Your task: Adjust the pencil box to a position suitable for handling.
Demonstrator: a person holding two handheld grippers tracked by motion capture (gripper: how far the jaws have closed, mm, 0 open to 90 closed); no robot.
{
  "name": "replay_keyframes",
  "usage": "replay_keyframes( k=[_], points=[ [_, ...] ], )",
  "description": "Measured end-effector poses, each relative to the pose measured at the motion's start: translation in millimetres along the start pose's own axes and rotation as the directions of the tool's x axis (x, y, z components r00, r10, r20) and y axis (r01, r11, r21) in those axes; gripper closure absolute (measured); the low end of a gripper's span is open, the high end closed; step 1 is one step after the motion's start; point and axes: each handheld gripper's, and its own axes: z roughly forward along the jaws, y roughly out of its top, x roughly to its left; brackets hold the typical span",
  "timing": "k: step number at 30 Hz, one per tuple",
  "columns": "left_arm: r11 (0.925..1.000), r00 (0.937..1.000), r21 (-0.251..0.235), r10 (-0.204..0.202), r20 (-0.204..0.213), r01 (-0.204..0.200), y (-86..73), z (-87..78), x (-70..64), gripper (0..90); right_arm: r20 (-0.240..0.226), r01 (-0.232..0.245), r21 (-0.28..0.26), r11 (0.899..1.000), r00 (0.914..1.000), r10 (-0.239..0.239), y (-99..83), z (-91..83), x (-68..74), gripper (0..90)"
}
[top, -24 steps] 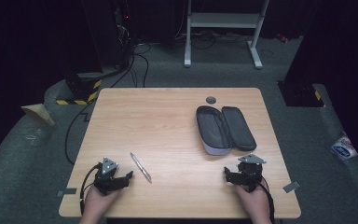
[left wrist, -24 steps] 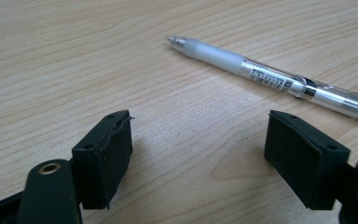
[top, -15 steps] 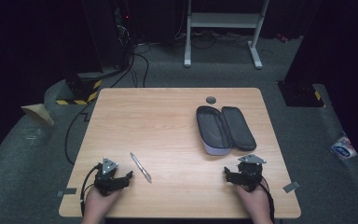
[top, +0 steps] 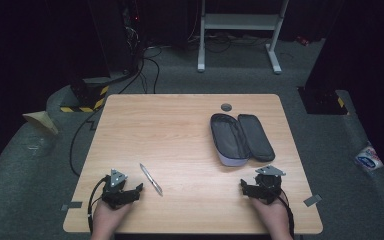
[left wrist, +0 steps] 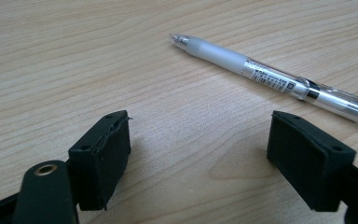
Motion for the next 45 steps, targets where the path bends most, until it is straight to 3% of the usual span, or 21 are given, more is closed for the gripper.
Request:
replay_keyframes(
  k=[12, 20, 45],
  points=[
    [0.9999, 0.9998, 0.002, 0.011, 0.016, -0.011, -0.9, -1.0, 0.7, 20.2, -0.007, 0.030, -0.021, 0.999, 0.9995, -0.030, -3.0, -5.5, 1.3, 20.3],
    [1.0000, 0.9997, 0.002, 0.009, 0.021, -0.009, -0.1, 0.2, 1.1, 19.2, -0.030, 0.023, -0.062, 0.998, 0.9993, -0.025, -5.0, -14.0, 0.8, 24.6],
    [0.9999, 0.9997, 0.005, 0.013, 0.023, -0.013, 0.5, 1.0, 1.3, 17.2, -0.113, 0.041, -0.163, 0.986, 0.9918, -0.060, 11.7, -30.7, 24.2, 38.0]
  ],
)
